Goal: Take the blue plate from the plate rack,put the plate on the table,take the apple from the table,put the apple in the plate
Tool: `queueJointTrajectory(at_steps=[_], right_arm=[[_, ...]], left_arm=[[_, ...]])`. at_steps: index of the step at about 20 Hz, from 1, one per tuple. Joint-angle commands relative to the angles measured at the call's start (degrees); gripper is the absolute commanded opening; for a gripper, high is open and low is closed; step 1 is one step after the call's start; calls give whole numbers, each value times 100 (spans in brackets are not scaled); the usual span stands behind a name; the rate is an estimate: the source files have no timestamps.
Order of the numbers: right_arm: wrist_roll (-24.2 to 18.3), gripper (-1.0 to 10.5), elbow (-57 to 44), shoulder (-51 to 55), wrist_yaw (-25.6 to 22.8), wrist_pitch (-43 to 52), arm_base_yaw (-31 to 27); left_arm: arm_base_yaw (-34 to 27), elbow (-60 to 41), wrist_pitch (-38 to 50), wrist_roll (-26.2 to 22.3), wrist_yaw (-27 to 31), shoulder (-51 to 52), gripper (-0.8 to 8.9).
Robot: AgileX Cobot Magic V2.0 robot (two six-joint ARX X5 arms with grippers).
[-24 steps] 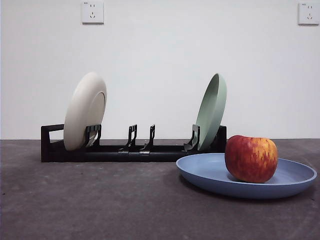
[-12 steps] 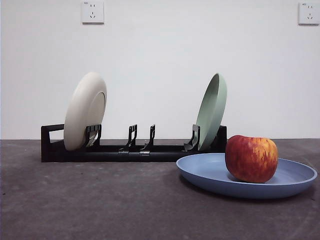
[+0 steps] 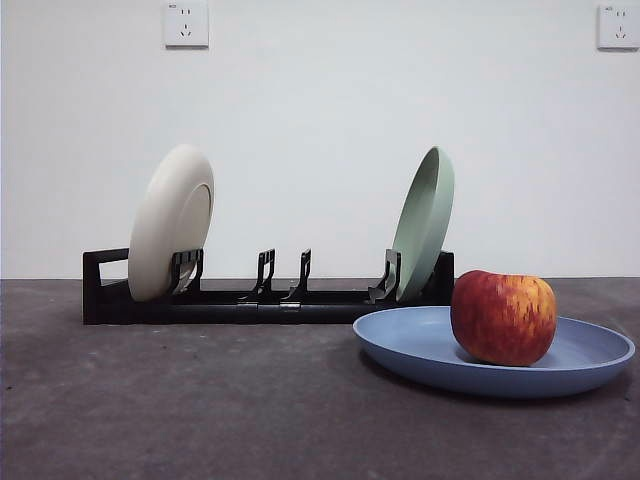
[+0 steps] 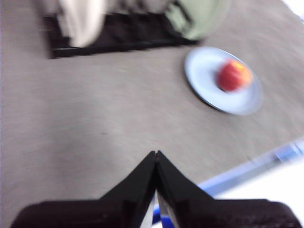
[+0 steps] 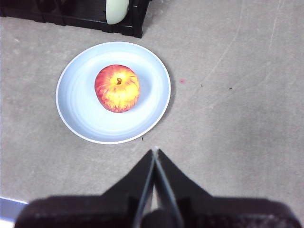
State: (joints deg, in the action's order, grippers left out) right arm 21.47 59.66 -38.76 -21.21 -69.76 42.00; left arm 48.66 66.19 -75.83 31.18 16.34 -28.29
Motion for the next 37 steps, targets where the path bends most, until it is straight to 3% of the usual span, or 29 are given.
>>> queueJointTrajectory(at_steps=[1,4,6,8,10,12,15,17,27,37], right_arm=[[44,1,22,-2,-26,20,4],[44,1,22,-2,-28,20,4],[46,1,22,-2,-28,20,4],[46,1,22,-2,-26,20,4],[44,1,22,-4,-28,20,4],[44,1,22,-4,-28,20,4],[46,1,22,-4,-28,20,4],[46,1,22,-4,-28,20,4],[44,1,22,-4,-28,20,4],[44,1,22,-9,-28,15,4]], left_arm=[[-1062,-44,20,-411,24,15,-4],[-2291,-122,170,-2376,339,15,-4],[-2979,-363,796,-3869,164,50,-4],[-3665,-892,1945,-4575,-181,269,-4],[-4170,-1784,3556,-4793,-979,619,-4],[-4465,-2896,5296,-4876,-2033,994,-4],[-4658,-4258,6738,-4575,-2706,1462,-4],[-4697,-4804,6822,-4232,-2658,1692,-4],[-4964,-6516,6832,-3926,-2616,2778,-4],[-4953,-6577,6693,-3838,-2638,2771,-4]])
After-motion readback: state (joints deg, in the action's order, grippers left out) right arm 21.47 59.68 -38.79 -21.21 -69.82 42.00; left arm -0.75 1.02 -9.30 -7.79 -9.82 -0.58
